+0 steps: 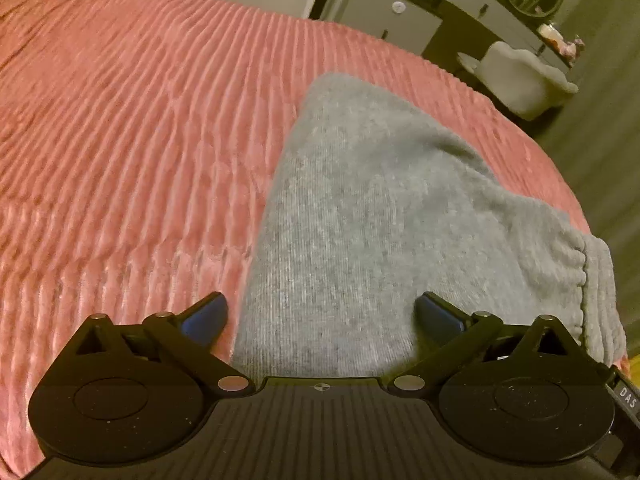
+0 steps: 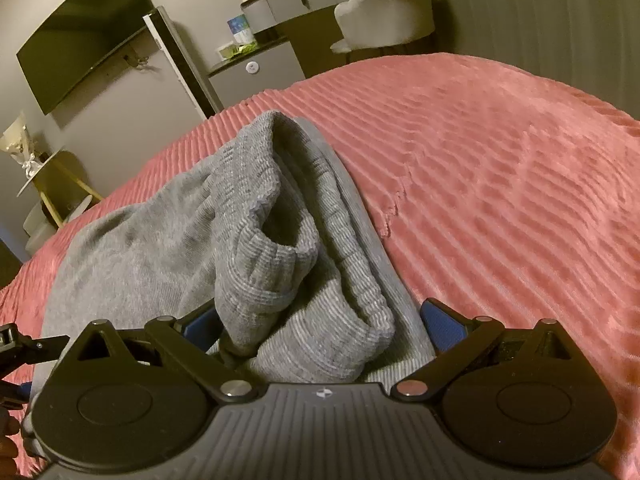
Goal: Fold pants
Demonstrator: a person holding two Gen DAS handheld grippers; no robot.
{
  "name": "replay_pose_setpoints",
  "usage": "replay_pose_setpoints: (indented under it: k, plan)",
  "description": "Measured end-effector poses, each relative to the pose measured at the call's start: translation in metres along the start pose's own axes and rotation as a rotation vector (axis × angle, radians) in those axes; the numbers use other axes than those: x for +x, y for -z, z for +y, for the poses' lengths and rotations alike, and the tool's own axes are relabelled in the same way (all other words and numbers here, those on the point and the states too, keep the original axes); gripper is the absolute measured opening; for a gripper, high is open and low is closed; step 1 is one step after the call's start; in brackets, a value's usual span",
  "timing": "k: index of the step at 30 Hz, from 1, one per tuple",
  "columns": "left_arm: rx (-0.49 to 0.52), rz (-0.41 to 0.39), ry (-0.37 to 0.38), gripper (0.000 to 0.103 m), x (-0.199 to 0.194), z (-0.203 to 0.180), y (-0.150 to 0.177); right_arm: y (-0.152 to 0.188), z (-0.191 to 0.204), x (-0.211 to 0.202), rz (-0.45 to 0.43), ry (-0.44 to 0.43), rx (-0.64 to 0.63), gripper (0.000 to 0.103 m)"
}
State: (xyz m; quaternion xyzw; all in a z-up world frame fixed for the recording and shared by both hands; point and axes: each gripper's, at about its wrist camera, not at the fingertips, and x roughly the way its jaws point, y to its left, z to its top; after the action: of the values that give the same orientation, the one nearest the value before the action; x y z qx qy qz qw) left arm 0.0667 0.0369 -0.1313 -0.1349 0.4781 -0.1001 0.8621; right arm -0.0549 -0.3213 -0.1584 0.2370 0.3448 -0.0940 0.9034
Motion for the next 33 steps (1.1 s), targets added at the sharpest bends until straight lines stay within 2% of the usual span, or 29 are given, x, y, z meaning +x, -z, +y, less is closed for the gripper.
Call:
replay_pose_setpoints:
  k: [4, 7, 12, 16, 23, 27, 33]
  plan:
    - [0.035, -0.019, -0.032, 0.103, -0.006, -0.005, 0.003, -0.002, -0.001, 0.0, 0.008, -0.003, 0.001, 0.101]
    - [0.038, -0.016, -0.027, 0.103, -0.002, -0.006, 0.001, -0.005, -0.005, 0.002, 0.022, -0.02, 0.011, 0.101]
    - [0.027, 0.042, 0.018, 0.103, 0.0, 0.001, -0.012, -0.022, -0.012, 0.003, 0.102, -0.053, 0.04, 0.101]
    - [0.055, 0.104, 0.052, 0.103, 0.006, 0.006, -0.022, -0.041, -0.029, 0.001, 0.106, -0.137, 0.112, 0.101]
    - [0.082, 0.165, 0.17, 0.103, 0.025, 0.025, -0.042, -0.07, -0.056, 0.044, 0.26, -0.313, 0.179, 0.101]
    - [0.092, 0.181, 0.232, 0.103, 0.029, 0.031, -0.052, -0.084, -0.066, 0.063, 0.312, -0.404, 0.221, 0.101]
    - [0.003, 0.197, 0.475, 0.103, 0.029, 0.044, -0.054, -0.089, -0.064, 0.071, 0.369, -0.5, 0.199, 0.101]
